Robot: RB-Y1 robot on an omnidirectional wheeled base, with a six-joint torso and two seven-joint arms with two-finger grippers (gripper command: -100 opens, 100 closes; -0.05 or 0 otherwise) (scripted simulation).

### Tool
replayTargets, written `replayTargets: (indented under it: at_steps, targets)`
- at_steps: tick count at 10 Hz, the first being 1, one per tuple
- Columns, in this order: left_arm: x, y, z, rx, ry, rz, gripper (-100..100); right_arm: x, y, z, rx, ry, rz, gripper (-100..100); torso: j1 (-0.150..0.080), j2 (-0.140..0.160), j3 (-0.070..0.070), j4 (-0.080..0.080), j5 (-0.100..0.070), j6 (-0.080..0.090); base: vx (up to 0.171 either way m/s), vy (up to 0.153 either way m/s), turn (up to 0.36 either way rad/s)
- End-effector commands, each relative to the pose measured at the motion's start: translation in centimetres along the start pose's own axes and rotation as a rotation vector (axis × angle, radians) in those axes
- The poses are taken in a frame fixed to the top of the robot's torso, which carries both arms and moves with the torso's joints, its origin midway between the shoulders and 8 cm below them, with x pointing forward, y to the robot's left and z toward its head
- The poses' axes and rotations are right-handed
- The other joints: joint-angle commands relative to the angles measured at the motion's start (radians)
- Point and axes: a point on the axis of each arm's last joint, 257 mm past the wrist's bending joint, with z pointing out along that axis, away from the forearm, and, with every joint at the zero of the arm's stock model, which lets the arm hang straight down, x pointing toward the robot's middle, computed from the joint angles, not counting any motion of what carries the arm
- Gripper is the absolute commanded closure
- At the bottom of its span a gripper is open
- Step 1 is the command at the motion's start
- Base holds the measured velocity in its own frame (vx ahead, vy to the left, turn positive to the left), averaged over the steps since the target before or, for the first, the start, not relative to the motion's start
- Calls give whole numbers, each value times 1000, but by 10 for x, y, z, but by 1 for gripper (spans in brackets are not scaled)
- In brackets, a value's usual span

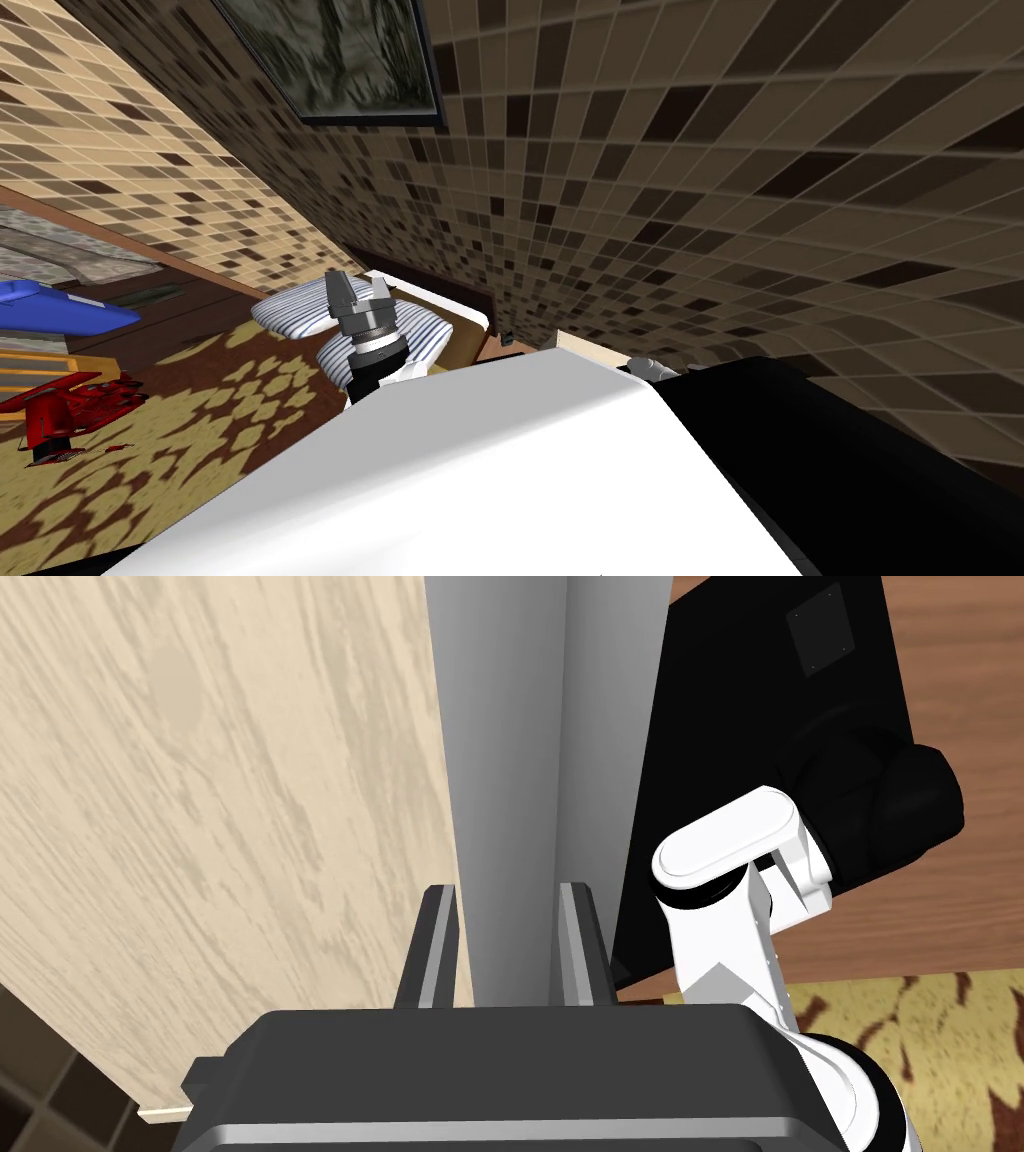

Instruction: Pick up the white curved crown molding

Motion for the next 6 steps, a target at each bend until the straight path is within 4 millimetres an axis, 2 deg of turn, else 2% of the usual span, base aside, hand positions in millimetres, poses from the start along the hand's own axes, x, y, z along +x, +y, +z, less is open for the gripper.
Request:
replayTargets:
  at_steps: [1,2,3,5,6]
  targets:
    - [0,0,0,0,0,0,0,0,0,0,0,0,0,100,0,0,0,0,0,0,0,0,0]
    - [0,0,0,0,0,0,0,0,0,0,0,0,0,0,0,0,0,0,0,0,0,0,0]
    - [0,0,0,0,0,0,0,4,-8,-11,-1,2,-6,100,0,0,0,0,0,0,8,31,-89]
    - [0,0,0,0,0,0,0,8,-15,-22,-2,3,-14,100,4,0,0,0,1,1,7,53,-60]
    - [0,0,0,0,0,0,0,6,-13,-18,0,4,-12,100,4,0,0,0,2,0,4,21,-10]
